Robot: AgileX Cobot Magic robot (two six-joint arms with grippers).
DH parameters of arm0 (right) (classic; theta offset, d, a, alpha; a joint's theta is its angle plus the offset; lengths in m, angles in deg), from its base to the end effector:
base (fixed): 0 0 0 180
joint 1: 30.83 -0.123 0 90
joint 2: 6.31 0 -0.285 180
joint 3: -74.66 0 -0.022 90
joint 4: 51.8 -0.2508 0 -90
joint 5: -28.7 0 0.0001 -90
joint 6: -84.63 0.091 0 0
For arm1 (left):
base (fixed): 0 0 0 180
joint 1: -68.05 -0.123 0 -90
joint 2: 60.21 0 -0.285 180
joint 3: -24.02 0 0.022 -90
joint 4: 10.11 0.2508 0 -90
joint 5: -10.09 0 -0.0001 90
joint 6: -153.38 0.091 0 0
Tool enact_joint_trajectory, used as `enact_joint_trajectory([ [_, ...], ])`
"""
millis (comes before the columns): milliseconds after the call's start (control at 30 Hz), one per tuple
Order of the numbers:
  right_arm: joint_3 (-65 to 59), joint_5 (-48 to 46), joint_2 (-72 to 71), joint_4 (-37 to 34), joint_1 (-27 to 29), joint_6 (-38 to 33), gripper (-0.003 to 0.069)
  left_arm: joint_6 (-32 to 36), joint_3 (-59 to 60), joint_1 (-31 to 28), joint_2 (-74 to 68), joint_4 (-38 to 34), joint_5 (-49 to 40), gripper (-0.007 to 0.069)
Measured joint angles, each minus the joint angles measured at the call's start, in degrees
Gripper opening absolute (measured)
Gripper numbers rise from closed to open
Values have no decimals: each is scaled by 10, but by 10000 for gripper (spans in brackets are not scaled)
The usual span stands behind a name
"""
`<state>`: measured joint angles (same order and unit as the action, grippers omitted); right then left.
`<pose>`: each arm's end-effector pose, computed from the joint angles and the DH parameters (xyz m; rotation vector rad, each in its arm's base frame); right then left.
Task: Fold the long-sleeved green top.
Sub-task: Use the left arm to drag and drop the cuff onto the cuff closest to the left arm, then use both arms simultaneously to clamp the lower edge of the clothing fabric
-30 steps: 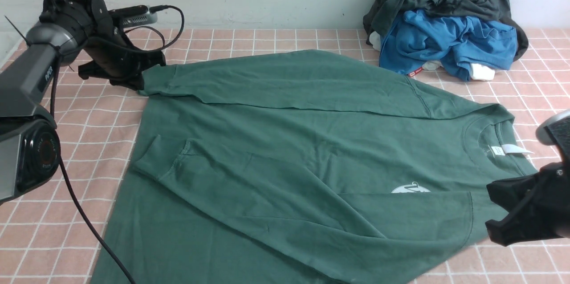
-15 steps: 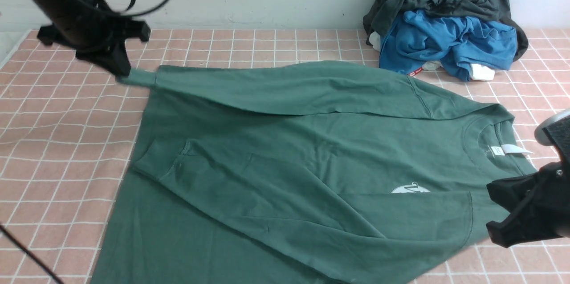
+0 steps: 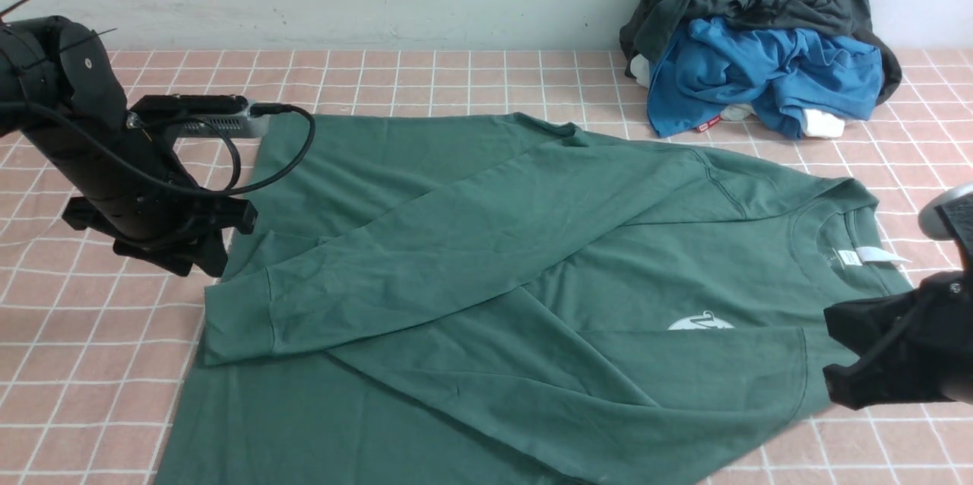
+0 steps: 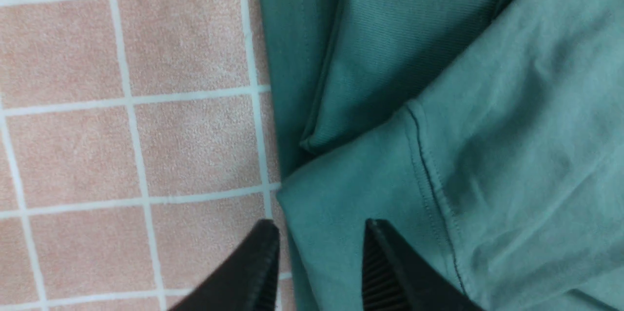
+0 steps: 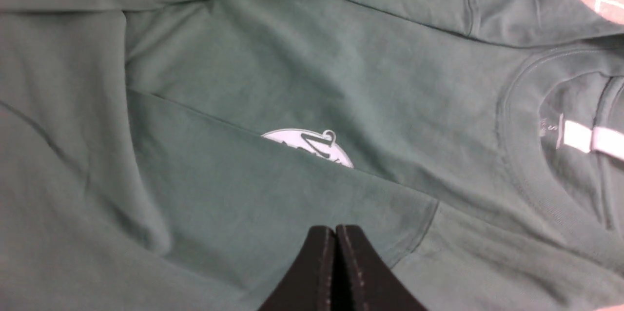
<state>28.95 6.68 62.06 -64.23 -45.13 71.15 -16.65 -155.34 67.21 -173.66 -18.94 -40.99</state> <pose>0.1884 0.0556 0.2408 -0.3737 2.3433 0.1996 0.3750 -0.0054 0.2149 0.1119 2.8659 -0.1543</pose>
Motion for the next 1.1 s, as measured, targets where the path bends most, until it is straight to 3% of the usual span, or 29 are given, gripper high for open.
enact_joint_trajectory([
  [67, 30, -64, 12, -25, 0, -1, -10, 0, 0, 4, 15, -1, -19, 354],
  [200, 116, -166, 71, -27, 0, -9, 8, 0, 0, 21, 59, -7, -42, 387],
  [400, 268, -213, 208, 1, 1, 6, 101, -1, 44, 87, 208, -15, -14, 291],
  [533, 399, -213, 360, 41, 20, 45, 228, 0, 121, 165, 361, -31, 43, 163],
  [700, 557, -217, 531, 74, 64, 84, 338, -1, 219, 185, 463, -14, 62, 34],
  [933, 749, -324, 717, 83, 94, 103, 343, -17, 312, 150, 474, 58, 28, -3],
  [1100, 836, -397, 759, 91, 93, 104, 223, -25, 347, 145, 474, 88, 68, -3],
])
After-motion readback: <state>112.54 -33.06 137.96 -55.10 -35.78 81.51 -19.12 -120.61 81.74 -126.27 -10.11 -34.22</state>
